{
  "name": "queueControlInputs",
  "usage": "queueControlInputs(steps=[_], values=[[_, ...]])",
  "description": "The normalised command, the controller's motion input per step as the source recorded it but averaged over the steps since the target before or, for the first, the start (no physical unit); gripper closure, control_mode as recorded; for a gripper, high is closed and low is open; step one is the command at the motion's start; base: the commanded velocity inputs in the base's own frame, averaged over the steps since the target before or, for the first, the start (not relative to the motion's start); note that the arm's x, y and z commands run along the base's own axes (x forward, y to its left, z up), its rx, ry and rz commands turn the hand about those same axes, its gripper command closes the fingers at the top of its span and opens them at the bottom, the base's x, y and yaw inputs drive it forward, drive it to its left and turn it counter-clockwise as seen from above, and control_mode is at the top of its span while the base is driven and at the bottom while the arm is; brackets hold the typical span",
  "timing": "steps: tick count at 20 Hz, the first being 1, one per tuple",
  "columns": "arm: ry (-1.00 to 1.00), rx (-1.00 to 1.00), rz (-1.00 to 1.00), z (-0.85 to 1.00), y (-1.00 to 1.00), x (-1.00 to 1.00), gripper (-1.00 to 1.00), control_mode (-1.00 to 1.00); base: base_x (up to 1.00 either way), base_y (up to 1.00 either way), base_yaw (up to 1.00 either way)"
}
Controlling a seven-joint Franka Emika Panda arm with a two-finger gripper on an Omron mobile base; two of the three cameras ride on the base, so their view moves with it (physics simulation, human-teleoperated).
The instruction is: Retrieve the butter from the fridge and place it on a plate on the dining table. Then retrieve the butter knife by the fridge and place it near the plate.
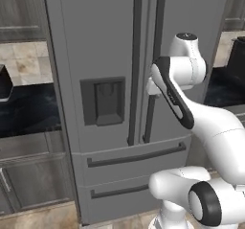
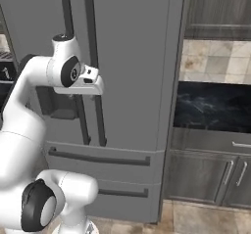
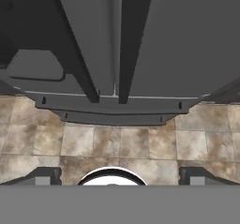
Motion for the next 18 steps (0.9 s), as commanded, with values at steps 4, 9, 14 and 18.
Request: queueControlInputs(steps=[4, 9, 14, 18], values=[[0.00, 0.00, 0.00, 0.00, 0.00, 0.00, -1.00, 1.00, -0.25, 0.21, 0.00], [0.00, 0.00, 0.00, 0.00, 0.00, 0.00, -1.00, 1.00, -0.56, -0.02, 0.00], [0.00, 0.00, 0.00, 0.00, 0.00, 0.00, -1.00, 1.00, -0.38, -0.08, 0.00], [-0.05, 0.00, 0.01, 0.00, -0.14, 0.09, -1.00, -1.00, 0.00, 0.00, 0.00]])
